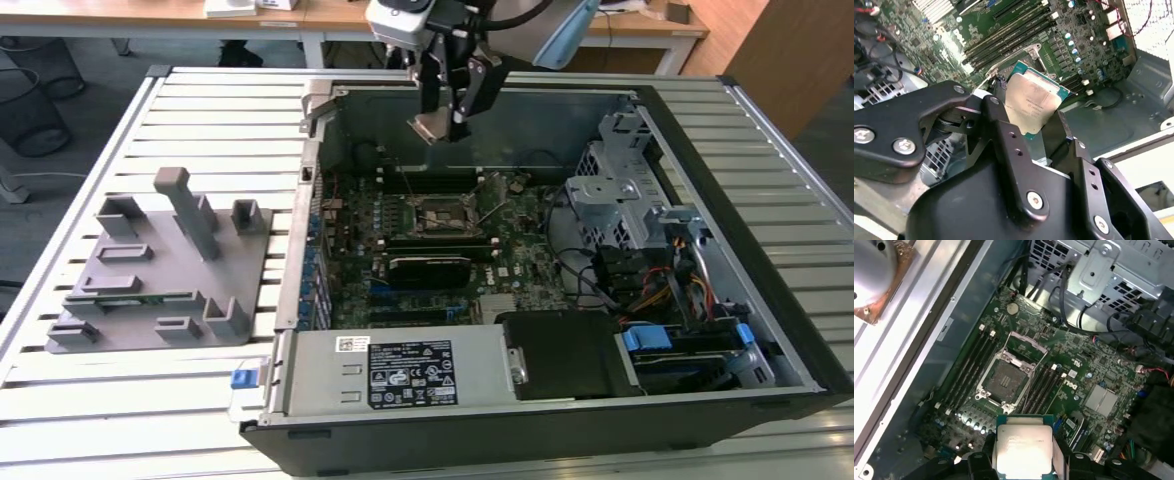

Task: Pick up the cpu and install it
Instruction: 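Place the cpu into insertion slot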

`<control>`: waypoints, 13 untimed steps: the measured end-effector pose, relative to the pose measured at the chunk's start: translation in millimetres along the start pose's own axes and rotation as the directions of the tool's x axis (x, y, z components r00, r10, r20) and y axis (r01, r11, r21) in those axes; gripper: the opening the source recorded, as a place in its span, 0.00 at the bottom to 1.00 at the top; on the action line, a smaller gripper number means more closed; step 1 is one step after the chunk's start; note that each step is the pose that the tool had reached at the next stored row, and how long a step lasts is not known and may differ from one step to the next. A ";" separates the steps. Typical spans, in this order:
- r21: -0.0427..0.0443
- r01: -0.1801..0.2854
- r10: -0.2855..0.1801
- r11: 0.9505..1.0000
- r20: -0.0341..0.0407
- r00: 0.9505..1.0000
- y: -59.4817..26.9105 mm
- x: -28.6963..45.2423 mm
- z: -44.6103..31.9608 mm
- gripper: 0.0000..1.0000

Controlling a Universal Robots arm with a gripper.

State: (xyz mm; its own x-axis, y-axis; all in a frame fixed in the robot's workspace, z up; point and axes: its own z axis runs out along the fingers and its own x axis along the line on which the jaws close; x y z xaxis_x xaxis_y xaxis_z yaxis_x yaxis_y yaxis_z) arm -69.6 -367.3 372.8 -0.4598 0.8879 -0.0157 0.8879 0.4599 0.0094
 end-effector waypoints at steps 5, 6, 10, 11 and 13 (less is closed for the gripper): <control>0.001 -0.091 0.091 0.996 0.001 0.996 0.0 0.0 2.8 0.53; 0.002 -0.109 0.109 0.994 0.001 0.994 0.0 0.0 3.3 0.53; 0.003 -0.182 0.182 0.983 0.002 0.983 -0.1 0.1 5.2 0.53; 0.003 -0.199 0.199 0.980 0.002 0.980 -0.1 0.1 5.6 0.53; 0.003 -0.234 0.234 0.972 0.003 0.972 -0.1 0.1 6.7 0.53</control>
State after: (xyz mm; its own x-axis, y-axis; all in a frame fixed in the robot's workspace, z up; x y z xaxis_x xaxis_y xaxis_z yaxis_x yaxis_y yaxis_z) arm -69.6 -367.3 366.1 -0.2388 0.9709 -0.0157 0.9710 0.2390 0.0095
